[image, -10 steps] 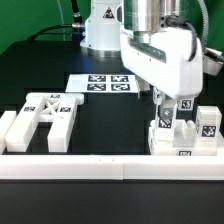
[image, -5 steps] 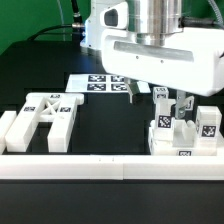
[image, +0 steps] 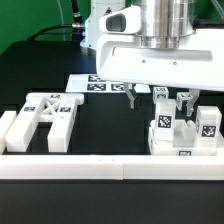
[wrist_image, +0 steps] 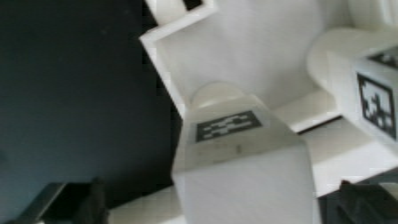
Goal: Assemble chair
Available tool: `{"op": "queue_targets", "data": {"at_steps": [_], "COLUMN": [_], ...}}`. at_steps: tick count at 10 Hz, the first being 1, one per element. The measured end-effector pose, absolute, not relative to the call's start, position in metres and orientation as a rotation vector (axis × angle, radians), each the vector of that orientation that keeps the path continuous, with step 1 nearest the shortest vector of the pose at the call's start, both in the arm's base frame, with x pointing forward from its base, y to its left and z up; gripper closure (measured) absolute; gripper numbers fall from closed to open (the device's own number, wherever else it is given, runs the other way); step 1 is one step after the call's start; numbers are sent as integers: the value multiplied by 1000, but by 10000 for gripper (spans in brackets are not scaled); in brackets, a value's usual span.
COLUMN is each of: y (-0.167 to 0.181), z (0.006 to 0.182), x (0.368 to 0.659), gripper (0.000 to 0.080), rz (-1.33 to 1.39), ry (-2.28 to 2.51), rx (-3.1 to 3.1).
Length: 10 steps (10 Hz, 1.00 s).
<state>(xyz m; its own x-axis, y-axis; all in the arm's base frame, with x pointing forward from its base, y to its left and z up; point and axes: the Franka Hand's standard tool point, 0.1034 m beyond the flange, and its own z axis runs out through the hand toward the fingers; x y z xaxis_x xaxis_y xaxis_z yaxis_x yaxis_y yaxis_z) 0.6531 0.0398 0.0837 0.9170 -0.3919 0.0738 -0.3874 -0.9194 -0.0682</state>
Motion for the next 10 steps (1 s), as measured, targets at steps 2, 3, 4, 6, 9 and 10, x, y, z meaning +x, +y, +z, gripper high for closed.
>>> {"op": "queue_targets", "data": {"at_steps": [2, 3, 4, 6, 9, 10], "y": [41, 41, 41, 41, 41, 40], "z": [84, 84, 83, 83, 83, 83], "x": [653, 653, 653, 653, 653, 653], "gripper": [151, 151, 151, 413, 511, 510], "rz": [-133, -132, -131, -131, -131, -130], "ry": [584, 582, 582, 583, 611, 618], "rx": [-3030, -3031, -3031, -3031, -3025, -3023]}}
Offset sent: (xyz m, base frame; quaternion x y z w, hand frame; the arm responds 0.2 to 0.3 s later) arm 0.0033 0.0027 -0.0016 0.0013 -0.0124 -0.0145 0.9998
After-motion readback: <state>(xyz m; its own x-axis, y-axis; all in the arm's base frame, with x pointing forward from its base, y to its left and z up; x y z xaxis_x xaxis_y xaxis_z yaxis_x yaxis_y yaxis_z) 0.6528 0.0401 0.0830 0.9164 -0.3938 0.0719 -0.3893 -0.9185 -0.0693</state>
